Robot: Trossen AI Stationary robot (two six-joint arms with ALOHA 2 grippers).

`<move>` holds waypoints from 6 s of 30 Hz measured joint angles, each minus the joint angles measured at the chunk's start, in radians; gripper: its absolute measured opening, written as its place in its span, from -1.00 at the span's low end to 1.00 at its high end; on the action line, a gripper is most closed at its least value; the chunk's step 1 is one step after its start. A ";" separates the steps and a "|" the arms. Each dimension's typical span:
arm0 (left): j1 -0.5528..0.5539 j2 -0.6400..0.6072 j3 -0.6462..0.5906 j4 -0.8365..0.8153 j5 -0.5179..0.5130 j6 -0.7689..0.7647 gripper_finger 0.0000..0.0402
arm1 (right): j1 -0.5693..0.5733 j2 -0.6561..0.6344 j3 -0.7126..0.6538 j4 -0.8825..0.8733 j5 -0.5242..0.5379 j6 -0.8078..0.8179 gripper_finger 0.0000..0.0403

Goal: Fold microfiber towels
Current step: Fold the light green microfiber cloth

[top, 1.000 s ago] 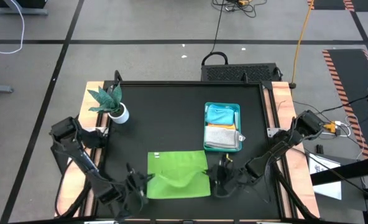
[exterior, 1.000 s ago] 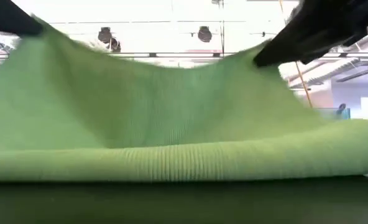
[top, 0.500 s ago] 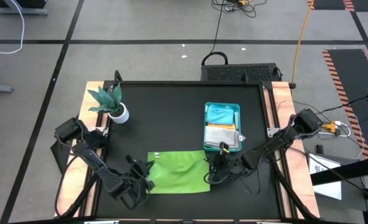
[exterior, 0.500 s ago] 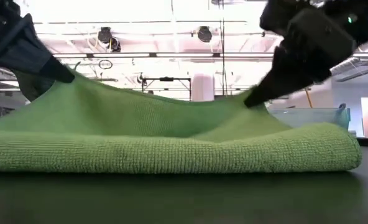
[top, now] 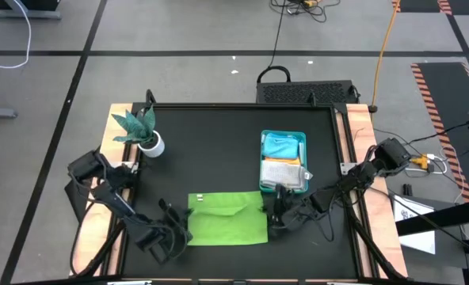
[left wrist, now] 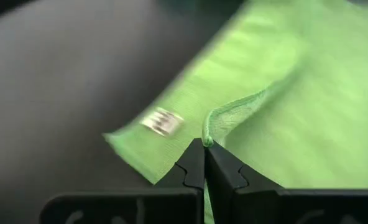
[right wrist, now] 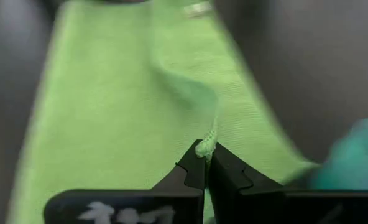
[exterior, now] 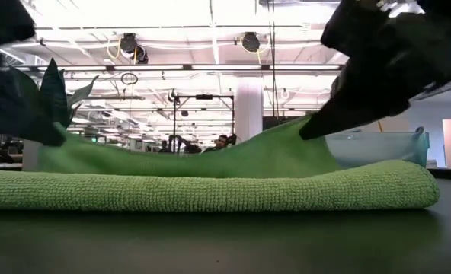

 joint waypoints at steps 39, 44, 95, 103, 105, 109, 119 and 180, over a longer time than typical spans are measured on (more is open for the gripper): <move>0.031 -0.009 0.081 -0.193 0.061 -0.050 -0.98 | -0.083 -0.023 0.000 0.049 0.041 -0.024 -1.00; 0.009 -0.009 0.132 -0.287 0.068 -0.123 -0.98 | -0.082 -0.023 0.000 0.092 0.039 -0.051 -1.00; 0.118 -0.009 -0.019 -0.084 0.070 -0.021 -0.71 | -0.179 0.000 0.002 -0.121 -0.017 0.121 -0.88; 0.096 -0.009 -0.019 -0.288 0.196 -0.217 -0.47 | -0.187 -0.042 0.001 -0.109 -0.033 0.024 -0.54; 0.076 -0.009 -0.019 -0.341 0.203 -0.298 -0.47 | -0.179 -0.087 0.001 -0.127 -0.028 0.032 -0.51; 0.038 -0.010 -0.017 -0.366 0.138 -0.386 -0.51 | -0.135 -0.154 0.001 -0.129 -0.012 0.023 -0.53; 0.114 -0.011 -0.067 0.151 -0.082 0.046 -0.77 | -0.057 -0.028 0.002 0.123 -0.360 -0.054 -0.80; -0.025 -0.151 -0.173 0.670 0.282 0.576 -0.98 | -0.083 0.065 0.077 -0.214 -0.134 0.085 -1.00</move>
